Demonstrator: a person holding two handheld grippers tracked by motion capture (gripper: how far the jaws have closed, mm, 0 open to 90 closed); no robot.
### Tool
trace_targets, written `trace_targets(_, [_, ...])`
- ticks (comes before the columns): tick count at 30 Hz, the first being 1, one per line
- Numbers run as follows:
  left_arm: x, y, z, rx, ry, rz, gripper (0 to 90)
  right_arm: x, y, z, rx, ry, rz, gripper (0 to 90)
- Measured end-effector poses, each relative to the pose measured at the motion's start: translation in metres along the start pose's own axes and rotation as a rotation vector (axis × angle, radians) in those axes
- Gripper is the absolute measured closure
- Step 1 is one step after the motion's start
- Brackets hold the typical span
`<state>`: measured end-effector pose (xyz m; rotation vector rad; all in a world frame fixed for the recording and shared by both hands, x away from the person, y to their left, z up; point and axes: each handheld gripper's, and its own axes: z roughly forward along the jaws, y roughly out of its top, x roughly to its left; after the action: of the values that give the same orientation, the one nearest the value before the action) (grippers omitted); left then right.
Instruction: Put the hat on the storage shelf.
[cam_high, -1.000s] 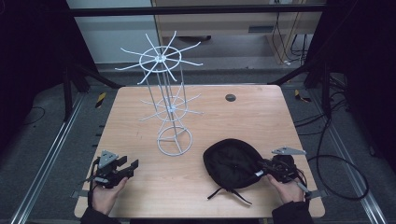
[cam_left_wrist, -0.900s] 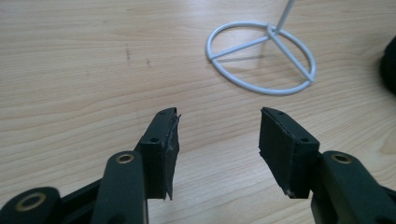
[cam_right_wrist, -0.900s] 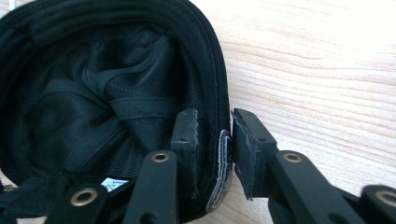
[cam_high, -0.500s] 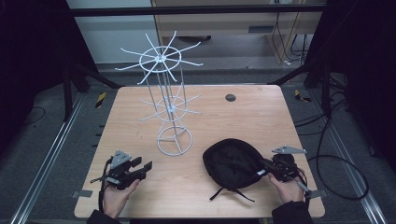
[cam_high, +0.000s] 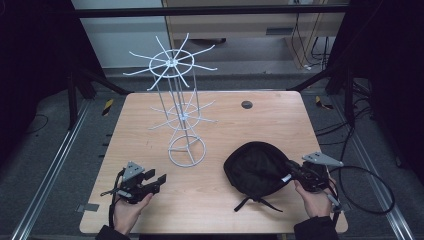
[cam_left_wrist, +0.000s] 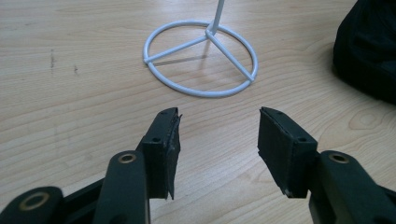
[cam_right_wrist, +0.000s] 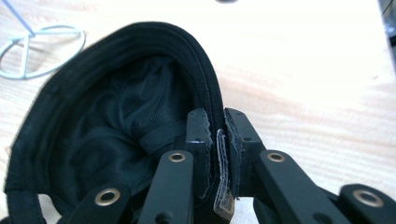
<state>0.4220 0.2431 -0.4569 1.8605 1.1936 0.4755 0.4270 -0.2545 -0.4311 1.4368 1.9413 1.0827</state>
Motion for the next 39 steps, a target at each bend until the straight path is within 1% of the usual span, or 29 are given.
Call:
trace_targets(2, [-0.002,0.0,0.001,0.004,-0.003,0.005,48.2,0.001,0.004,-0.002,-0.026,-0.01,-0.015,80.6])
trace_targets(3, [-0.003,0.0,0.001,0.002,-0.006,0.001,48.3,0.003,0.006,-0.004,-0.036,-0.011,-0.017,80.5])
trace_targets(4, [-0.004,0.0,0.001,0.0,-0.008,0.0,48.5,0.004,0.008,-0.005,-0.051,-0.012,-0.029,80.4])
trace_targets(9, [-0.008,0.001,0.002,0.002,-0.022,0.006,50.1,0.012,0.015,-0.01,-0.09,-0.026,-0.065,80.4])
trace_targets(10, [-0.011,0.002,0.002,-0.003,-0.032,0.009,51.0,0.015,0.017,-0.011,-0.107,-0.036,-0.086,80.5])
trace_targets(11, [-0.011,0.002,0.002,-0.003,-0.032,0.009,51.2,0.016,0.018,-0.012,-0.116,-0.038,-0.089,80.5])
trace_targets(12, [-0.014,0.003,0.002,-0.004,-0.041,0.016,51.4,0.017,0.019,-0.013,-0.128,-0.042,-0.095,80.5])
trace_targets(15, [-0.017,0.004,0.003,-0.007,-0.052,0.018,51.7,0.019,0.02,-0.014,-0.138,-0.049,-0.105,80.6])
trace_targets(16, [-0.021,0.005,0.005,-0.005,-0.057,0.022,51.7,0.02,0.021,-0.015,-0.146,-0.046,-0.114,80.7])
trace_targets(18, [-0.026,0.007,0.007,-0.005,-0.063,0.031,51.6,0.022,0.022,-0.015,-0.147,-0.04,-0.116,80.9])
trace_targets(19, [-0.026,0.007,0.007,-0.005,-0.063,0.031,51.5,0.023,0.023,-0.015,-0.147,-0.039,-0.123,81.0])
trace_targets(20, [-0.031,0.01,0.009,-0.012,-0.076,0.032,51.4,0.025,0.023,-0.015,-0.15,-0.033,-0.126,81.0])
trace_targets(24, [-0.042,0.015,0.012,-0.02,-0.104,0.048,50.7,0.029,0.024,-0.016,-0.157,-0.017,-0.144,81.2])
trace_targets(27, [-0.048,0.018,0.014,-0.02,-0.117,0.056,50.2,0.032,0.026,-0.017,-0.167,-0.01,-0.159,81.3])
trace_targets(28, [-0.054,0.021,0.016,-0.024,-0.133,0.064,50.1,0.033,0.026,-0.018,-0.168,-0.009,-0.165,81.3])
trace_targets(29, [-0.054,0.021,0.016,-0.024,-0.133,0.064,50.1,0.033,0.026,-0.018,-0.168,-0.009,-0.165,81.3])
trace_targets(30, [-0.062,0.024,0.019,-0.024,-0.147,0.077,50.1,0.034,0.029,-0.019,-0.173,-0.006,-0.169,81.3])
trace_targets(31, [-0.062,0.024,0.019,-0.024,-0.147,0.077,50.1,0.034,0.029,-0.019,-0.173,-0.006,-0.169,81.3])
trace_targets(33, [-0.07,0.027,0.023,-0.024,-0.164,0.087,50.1,0.035,0.031,-0.02,-0.176,-0.006,-0.171,81.4])
trace_targets(36, [-0.087,0.03,0.032,-0.013,-0.188,0.123,50.4,0.036,0.033,-0.021,-0.182,-0.005,-0.172,81.4])
trace_targets(39, [-0.097,0.032,0.039,-0.004,-0.202,0.15,50.7,0.037,0.034,-0.021,-0.186,0.0,-0.179,81.5])
